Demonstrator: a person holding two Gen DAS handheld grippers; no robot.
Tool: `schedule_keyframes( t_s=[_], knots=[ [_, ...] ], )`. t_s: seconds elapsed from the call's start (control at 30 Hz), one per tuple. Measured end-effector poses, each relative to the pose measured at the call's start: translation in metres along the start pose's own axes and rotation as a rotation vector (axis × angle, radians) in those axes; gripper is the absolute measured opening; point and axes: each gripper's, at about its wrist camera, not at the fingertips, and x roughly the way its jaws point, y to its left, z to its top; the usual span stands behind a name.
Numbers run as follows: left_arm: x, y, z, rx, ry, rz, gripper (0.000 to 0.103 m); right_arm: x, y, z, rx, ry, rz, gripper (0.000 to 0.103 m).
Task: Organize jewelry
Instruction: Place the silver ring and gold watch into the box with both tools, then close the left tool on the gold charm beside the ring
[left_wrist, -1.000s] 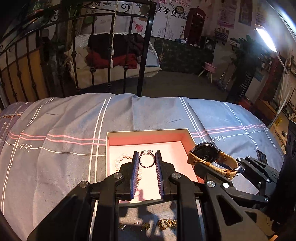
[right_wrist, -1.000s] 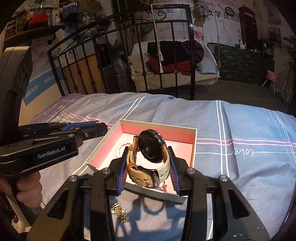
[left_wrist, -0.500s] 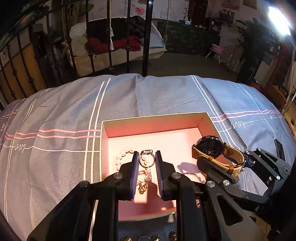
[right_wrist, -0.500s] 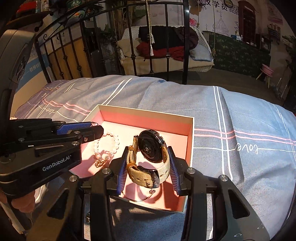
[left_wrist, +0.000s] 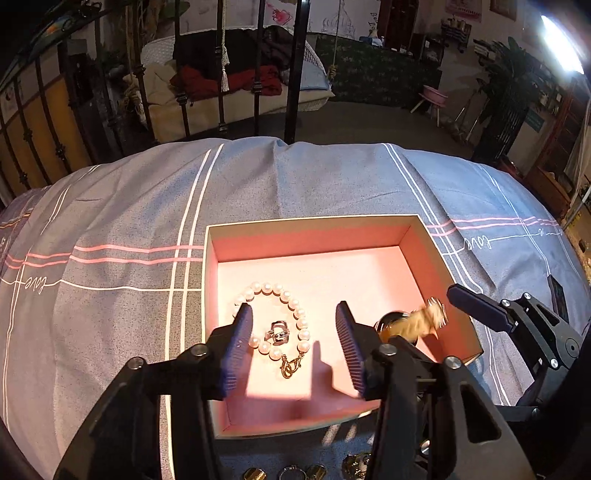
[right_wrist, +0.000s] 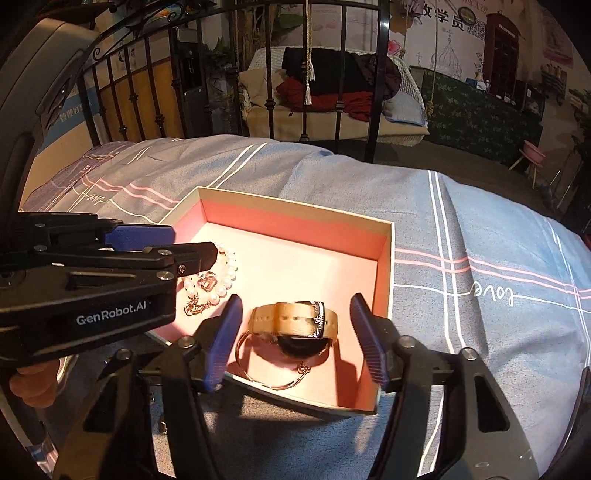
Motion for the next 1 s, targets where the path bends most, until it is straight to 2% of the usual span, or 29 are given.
schedule_keyframes(
  t_s=[0.13, 0.2, 0.27, 0.37, 0.53, 0.67, 0.73, 1.0],
  knots=[
    [-0.023, 0.007, -0.014, 0.000, -0.041, -0.003, 0.049, -0.026, 0.002, -0.005, -0.001, -0.049, 0.008, 0.065],
    [-0.037, 0.014, -0.027, -0.013, -0.062, -0.013, 0.056, -0.042, 0.004, -0.014, 0.005, -0.068, 0.011, 0.065],
    [-0.048, 0.019, -0.045, -0.028, -0.075, -0.019, 0.058, -0.055, 0.004, -0.027, 0.022, -0.077, 0.034, 0.065],
    [-0.056, 0.025, -0.075, -0.049, -0.070, -0.020, 0.059, -0.064, 0.009, -0.052, 0.041, -0.058, 0.073, 0.065],
    [-0.052, 0.036, -0.115, -0.078, -0.028, 0.032, 0.058, -0.057, 0.019, -0.090, 0.070, 0.022, 0.125, 0.064],
    [-0.043, 0.035, -0.124, -0.046, -0.004, 0.067, 0.056, -0.055, 0.024, -0.096, 0.058, 0.034, 0.136, 0.064],
    [-0.040, 0.032, -0.122, -0.024, -0.007, 0.088, 0.051, -0.054, 0.024, -0.098, 0.059, 0.039, 0.141, 0.062],
    [-0.029, 0.029, -0.119, 0.017, -0.012, 0.086, 0.032, -0.049, 0.029, -0.096, 0.043, 0.067, 0.155, 0.062]
  ],
)
